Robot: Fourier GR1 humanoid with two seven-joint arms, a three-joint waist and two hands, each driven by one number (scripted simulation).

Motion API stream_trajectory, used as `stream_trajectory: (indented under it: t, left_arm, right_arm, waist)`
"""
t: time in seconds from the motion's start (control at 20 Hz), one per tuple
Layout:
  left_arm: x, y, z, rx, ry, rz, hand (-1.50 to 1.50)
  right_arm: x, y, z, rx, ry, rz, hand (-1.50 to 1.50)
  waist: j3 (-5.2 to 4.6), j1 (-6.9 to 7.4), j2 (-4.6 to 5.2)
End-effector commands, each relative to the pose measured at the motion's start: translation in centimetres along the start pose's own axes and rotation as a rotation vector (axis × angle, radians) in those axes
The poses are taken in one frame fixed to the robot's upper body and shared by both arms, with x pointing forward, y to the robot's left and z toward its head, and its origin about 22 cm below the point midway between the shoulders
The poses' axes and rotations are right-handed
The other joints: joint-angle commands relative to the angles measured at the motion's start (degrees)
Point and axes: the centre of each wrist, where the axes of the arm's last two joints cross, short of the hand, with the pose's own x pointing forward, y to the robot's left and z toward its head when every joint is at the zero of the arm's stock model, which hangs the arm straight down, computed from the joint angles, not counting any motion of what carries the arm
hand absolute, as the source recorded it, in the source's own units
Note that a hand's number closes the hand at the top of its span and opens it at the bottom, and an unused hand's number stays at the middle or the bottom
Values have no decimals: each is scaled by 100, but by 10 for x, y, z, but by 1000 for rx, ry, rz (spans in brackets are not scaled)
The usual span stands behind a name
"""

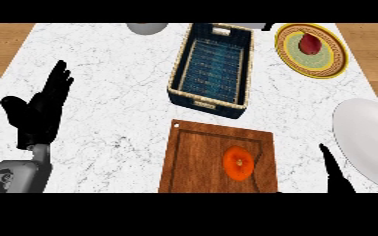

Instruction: Pick the squash from the cutting board and place it in the basket

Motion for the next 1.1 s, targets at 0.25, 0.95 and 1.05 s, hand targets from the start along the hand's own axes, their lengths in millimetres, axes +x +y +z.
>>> stream_trajectory:
  t: [0.25,0.95,1.05]
  left_arm:
    - [2,9,1,-5,-1,1,0]
    - [5,-4,-11,-9,3,20,0]
    - [-10,-11,-3,-2,1,18,0]
  right_arm:
    - [87,-58,69,26,82,31,-150]
    - [100,21,67,-5,-1,-47,-150]
    - [92,31,69,-35,-15,-31,-150]
  waist:
    - [69,55,-10]
    - [92,43,-3]
    - [91,36,-4]
